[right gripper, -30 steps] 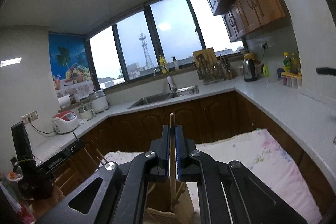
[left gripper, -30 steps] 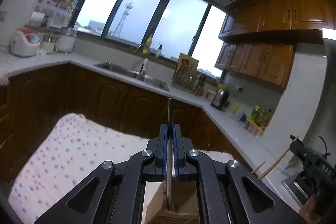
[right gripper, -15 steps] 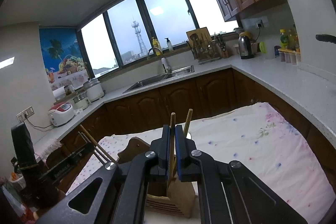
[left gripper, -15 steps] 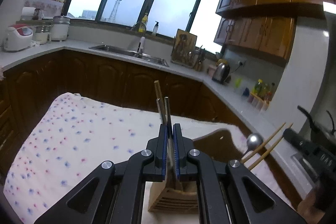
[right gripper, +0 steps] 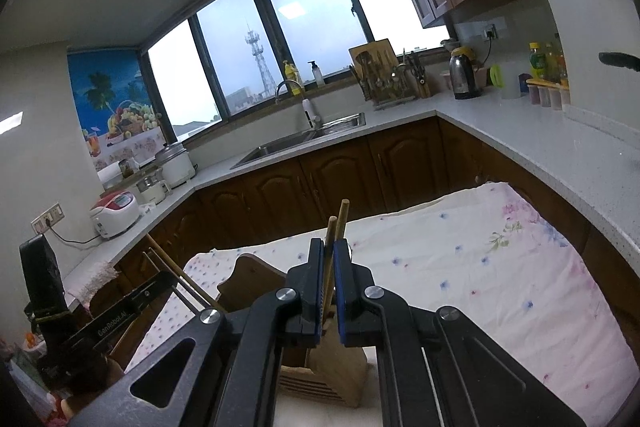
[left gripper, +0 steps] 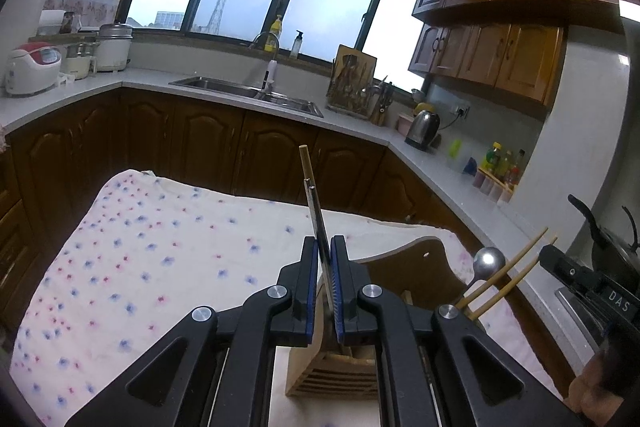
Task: Organize utensils
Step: 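Open the left tool while the right tool opens, releasing both chopsticks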
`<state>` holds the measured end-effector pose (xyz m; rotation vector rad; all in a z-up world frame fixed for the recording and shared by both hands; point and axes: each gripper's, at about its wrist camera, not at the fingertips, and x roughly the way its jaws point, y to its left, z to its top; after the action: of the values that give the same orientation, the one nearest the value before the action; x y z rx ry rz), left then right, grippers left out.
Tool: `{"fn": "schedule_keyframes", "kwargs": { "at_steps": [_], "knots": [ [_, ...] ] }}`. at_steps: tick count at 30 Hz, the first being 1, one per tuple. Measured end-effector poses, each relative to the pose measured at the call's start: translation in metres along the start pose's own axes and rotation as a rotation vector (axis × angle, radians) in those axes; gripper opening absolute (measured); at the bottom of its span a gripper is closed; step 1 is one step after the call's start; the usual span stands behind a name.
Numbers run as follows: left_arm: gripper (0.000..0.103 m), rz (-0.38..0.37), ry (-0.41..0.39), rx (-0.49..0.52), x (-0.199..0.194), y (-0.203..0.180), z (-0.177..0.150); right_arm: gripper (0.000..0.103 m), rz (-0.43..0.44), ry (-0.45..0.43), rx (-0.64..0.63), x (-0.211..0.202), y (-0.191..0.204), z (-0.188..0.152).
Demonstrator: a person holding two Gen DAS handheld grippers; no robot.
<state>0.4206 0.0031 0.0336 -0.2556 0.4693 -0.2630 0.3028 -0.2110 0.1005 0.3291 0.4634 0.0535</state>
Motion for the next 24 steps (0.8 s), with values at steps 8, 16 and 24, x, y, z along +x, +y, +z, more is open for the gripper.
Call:
{"fn": "schedule_keyframes", "kwargs": {
  "at_steps": [8,16,24],
  "knots": [
    [0.031,0.001,-0.011,0.001,-0.016,-0.002,-0.003,0.030,0.031,-0.003,0.026,-0.005,-0.003,0.003],
    [0.061,0.003,-0.025,-0.024,-0.052,0.002,-0.014,0.076,0.055,-0.035,0.063,-0.026,-0.011,0.000],
    [0.093,0.059,-0.006,-0.046,-0.098,0.011,-0.029,0.093,0.070,-0.056,0.078,-0.063,-0.013,-0.016]
  ]
}}
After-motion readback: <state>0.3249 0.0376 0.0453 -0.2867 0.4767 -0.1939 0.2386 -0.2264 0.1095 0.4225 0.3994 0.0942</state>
